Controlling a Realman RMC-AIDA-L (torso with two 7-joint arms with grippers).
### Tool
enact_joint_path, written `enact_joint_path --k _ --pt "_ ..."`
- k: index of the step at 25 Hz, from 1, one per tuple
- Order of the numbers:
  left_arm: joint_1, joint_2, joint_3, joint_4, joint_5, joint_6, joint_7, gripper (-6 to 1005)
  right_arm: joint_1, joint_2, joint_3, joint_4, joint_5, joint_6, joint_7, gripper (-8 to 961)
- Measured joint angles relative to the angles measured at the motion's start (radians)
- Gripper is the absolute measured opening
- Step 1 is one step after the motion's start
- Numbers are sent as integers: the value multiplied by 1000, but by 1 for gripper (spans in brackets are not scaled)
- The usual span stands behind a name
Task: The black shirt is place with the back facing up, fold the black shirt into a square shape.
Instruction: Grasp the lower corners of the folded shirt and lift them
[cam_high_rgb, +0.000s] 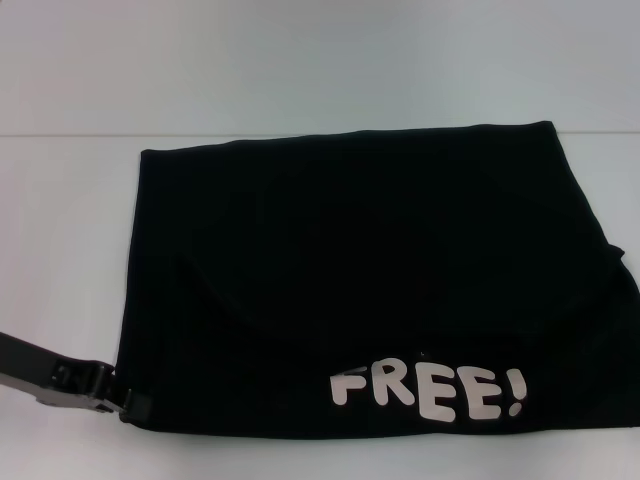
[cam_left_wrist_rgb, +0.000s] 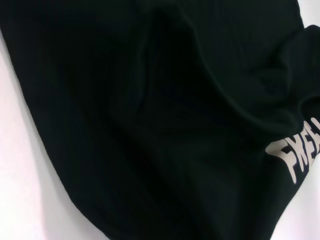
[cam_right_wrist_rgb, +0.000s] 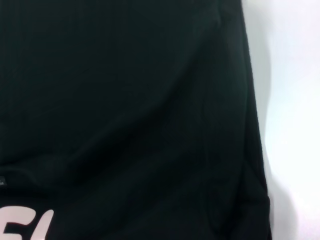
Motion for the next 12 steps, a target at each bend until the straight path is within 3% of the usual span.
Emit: enact_joint_path --k 12 --pt "5 1 -16 2 57 26 30 -1 -12 -4 5 -9 -3 -88 -42 83"
